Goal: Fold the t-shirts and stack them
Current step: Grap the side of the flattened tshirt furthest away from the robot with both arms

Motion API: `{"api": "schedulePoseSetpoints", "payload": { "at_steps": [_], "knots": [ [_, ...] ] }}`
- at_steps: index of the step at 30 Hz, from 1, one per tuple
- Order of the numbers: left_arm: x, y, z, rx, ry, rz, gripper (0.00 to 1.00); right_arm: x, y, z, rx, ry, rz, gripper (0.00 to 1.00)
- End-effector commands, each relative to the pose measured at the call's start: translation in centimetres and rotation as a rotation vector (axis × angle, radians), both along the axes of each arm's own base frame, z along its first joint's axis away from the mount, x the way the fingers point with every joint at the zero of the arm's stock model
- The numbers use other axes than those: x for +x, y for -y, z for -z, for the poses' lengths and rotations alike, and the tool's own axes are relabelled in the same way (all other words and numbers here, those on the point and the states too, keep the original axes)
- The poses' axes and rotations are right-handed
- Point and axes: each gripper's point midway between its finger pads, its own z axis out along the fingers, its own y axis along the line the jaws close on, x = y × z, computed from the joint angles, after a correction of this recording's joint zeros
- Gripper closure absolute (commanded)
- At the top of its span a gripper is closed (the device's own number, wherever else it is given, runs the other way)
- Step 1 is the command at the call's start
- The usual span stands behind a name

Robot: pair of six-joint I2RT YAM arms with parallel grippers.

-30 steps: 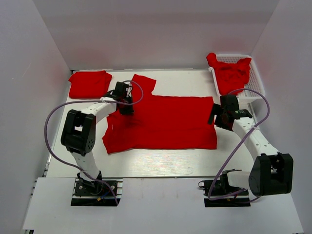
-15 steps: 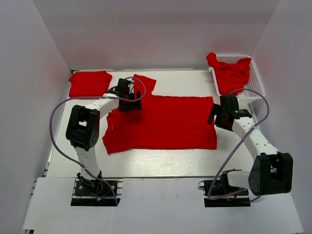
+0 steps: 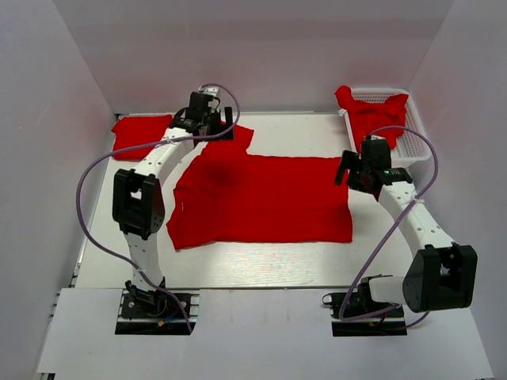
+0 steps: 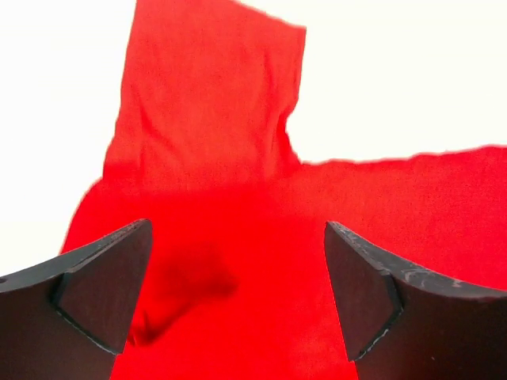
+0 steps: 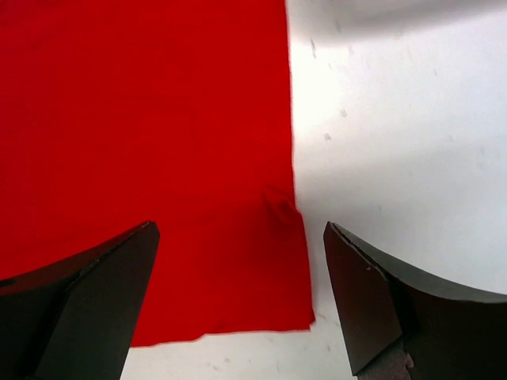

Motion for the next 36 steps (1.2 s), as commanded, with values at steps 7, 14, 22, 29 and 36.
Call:
{"api": "schedulePoseSetpoints", "payload": {
  "at_steps": [7,14,22,29,36],
  "knots": [
    [5.8,-1.3,0.8,0.15,-0.005,-0.058,0.01,7.5,-2.5,-3.7,0.048,0.138,-0.092,0.1],
    [6.5,0.4,-1.7,0.062,0.125,-0.001,0.01,9.5,-4.1,-1.7,0.1,0.1,-0.128,0.1],
    [12.2,0.0,0.2,0.11,0.186,-0.106,0.01,13.6,-3.7,-0.7,0.061,0.103,-0.042,0.1],
    [16.6,0.0,1.1,0.108,0.3,-0.149,0.01,16.7,-3.7,0.6,0.017,0.117,0.038,0.1],
    [19.0,-1.8,3.1,0.042,0.321,-0.213,0.01,18.2,-4.3,0.0,0.0,0.152,0.021,0.1]
  ]
}}
